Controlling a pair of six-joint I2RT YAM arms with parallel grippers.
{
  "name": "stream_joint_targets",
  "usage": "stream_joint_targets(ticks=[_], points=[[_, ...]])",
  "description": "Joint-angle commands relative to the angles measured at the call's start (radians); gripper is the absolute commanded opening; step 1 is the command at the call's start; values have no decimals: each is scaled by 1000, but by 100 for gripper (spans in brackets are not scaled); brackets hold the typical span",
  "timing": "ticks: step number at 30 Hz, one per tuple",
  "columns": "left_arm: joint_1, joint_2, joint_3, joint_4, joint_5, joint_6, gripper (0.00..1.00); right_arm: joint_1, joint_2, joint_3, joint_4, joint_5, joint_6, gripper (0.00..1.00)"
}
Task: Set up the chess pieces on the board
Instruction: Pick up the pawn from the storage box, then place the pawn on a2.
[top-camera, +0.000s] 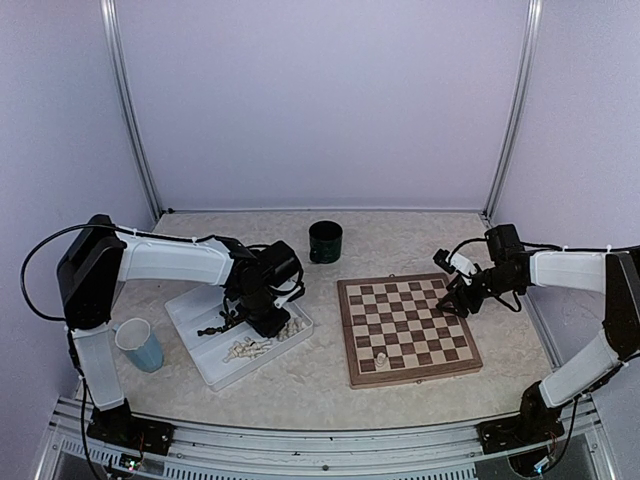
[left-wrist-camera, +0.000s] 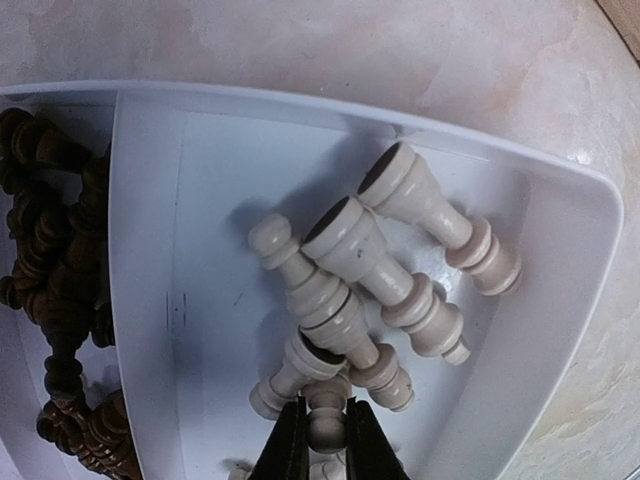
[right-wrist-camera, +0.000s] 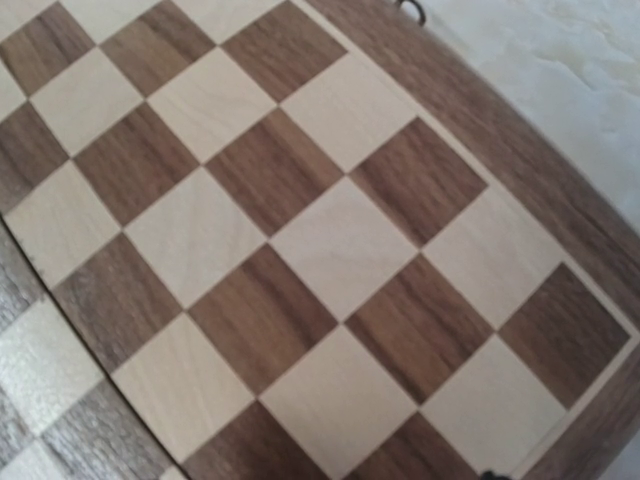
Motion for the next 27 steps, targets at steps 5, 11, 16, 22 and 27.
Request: stream_joint_targets(ticks=[5,11,16,22,27], points=[[-33,-67,83,-78,-57,0,5,1,8,20,-12,-1,-6,68],[-109,-85,197,-114,-44,18,5,3,9,22,-14,-1,-7,68],[-186,-32,295,-85,37,41,5,4,5,20,-13,2,-9,68],[-263,96,420,-101,73,96,6,4,3,19,-16,0,-11,68],[-291,172,464,-106,77,120,6,4,-2,17,-16,1,-13,68]])
